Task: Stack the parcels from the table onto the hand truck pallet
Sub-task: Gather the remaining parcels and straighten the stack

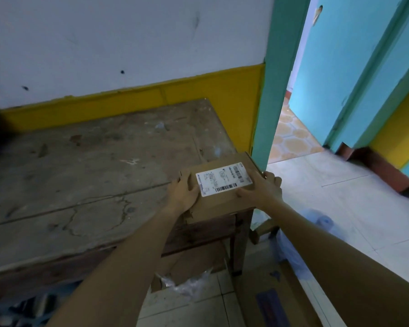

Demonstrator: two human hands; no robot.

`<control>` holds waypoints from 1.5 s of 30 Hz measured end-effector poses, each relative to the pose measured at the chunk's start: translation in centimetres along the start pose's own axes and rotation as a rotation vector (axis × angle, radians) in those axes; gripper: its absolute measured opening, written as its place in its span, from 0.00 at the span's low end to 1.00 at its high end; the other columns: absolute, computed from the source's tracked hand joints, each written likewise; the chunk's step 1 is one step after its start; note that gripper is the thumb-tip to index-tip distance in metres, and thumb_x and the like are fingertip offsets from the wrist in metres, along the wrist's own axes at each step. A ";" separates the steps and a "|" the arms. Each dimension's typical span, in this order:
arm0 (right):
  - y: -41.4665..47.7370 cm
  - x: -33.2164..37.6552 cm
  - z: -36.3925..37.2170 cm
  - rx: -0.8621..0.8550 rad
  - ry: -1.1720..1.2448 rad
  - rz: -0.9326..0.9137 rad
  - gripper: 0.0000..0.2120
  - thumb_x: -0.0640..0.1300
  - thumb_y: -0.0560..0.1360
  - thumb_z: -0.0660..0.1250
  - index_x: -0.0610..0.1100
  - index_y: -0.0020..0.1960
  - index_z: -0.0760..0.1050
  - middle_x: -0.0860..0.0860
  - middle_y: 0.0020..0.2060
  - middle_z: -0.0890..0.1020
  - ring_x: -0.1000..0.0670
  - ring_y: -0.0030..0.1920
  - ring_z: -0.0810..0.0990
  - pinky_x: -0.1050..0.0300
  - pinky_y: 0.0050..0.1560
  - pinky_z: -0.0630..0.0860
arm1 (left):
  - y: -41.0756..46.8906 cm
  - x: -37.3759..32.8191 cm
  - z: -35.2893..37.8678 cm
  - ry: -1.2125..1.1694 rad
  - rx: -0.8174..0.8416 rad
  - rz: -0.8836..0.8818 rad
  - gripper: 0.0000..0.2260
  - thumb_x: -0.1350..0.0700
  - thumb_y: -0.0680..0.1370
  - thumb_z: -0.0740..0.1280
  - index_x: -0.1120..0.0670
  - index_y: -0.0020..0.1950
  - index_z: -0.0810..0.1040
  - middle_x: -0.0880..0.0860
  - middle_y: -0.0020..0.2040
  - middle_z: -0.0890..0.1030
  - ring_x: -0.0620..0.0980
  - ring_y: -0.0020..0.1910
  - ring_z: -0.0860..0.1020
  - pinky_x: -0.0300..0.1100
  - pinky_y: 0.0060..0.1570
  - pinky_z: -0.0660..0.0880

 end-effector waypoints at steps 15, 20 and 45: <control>-5.9 13.9 -1.9 -0.160 -0.038 -0.173 0.29 0.61 0.73 0.62 0.52 0.71 0.62 0.41 0.67 0.63 0.39 0.68 0.57 0.43 0.67 0.61 | -5.7 4.0 -14.1 -0.171 -0.232 -0.003 0.31 0.48 0.76 0.66 0.55 0.74 0.60 0.59 0.71 0.67 0.59 0.69 0.66 0.52 0.68 0.65; -10.5 23.3 -0.4 -0.199 -0.003 -0.280 0.27 0.61 0.73 0.62 0.53 0.69 0.65 0.39 0.62 0.66 0.40 0.65 0.62 0.49 0.64 0.60 | -9.9 9.5 -22.9 -0.138 -0.361 -0.021 0.30 0.46 0.75 0.66 0.56 0.73 0.63 0.59 0.70 0.70 0.58 0.68 0.68 0.51 0.69 0.63; -28.6 55.3 18.5 -0.108 0.174 -0.501 0.27 0.58 0.74 0.63 0.52 0.71 0.65 0.42 0.65 0.62 0.43 0.65 0.57 0.51 0.62 0.62 | -25.0 39.1 -48.3 -0.184 -0.567 -0.051 0.30 0.43 0.71 0.70 0.52 0.69 0.68 0.55 0.66 0.73 0.56 0.64 0.71 0.52 0.63 0.70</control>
Point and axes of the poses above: each hand's wrist, its own y-axis towards the middle knuckle, its own z-axis out of the palm, x = y × z, the point moved 9 cm from there along y, towards the middle knuckle
